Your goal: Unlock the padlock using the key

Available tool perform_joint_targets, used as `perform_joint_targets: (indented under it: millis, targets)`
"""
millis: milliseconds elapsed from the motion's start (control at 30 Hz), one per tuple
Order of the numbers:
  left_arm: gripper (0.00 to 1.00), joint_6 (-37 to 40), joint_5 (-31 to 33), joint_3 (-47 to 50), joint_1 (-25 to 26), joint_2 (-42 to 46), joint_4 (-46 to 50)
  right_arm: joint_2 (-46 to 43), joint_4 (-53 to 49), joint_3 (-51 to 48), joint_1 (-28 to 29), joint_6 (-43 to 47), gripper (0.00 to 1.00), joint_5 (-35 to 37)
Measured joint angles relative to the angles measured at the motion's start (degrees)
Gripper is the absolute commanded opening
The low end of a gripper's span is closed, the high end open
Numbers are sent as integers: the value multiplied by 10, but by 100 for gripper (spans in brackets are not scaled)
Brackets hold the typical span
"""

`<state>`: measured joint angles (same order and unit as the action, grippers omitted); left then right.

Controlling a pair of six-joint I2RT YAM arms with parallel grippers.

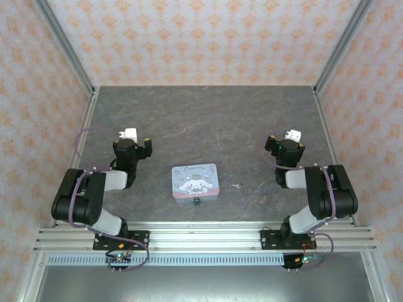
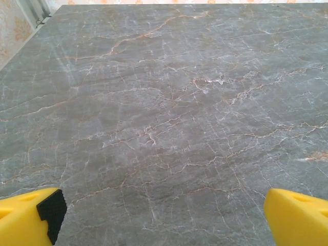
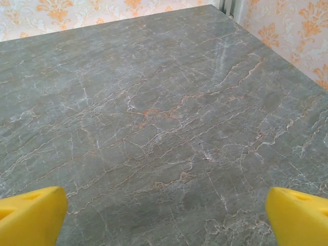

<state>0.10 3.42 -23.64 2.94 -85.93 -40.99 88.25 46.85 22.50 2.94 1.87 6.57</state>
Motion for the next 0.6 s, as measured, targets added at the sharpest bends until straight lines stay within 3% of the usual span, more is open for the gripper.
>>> perform_joint_targets:
  millis: [600]
  targets:
    - [100, 0, -1, 0, -5, 0, 0, 0, -6, 0, -9, 3, 99, -25]
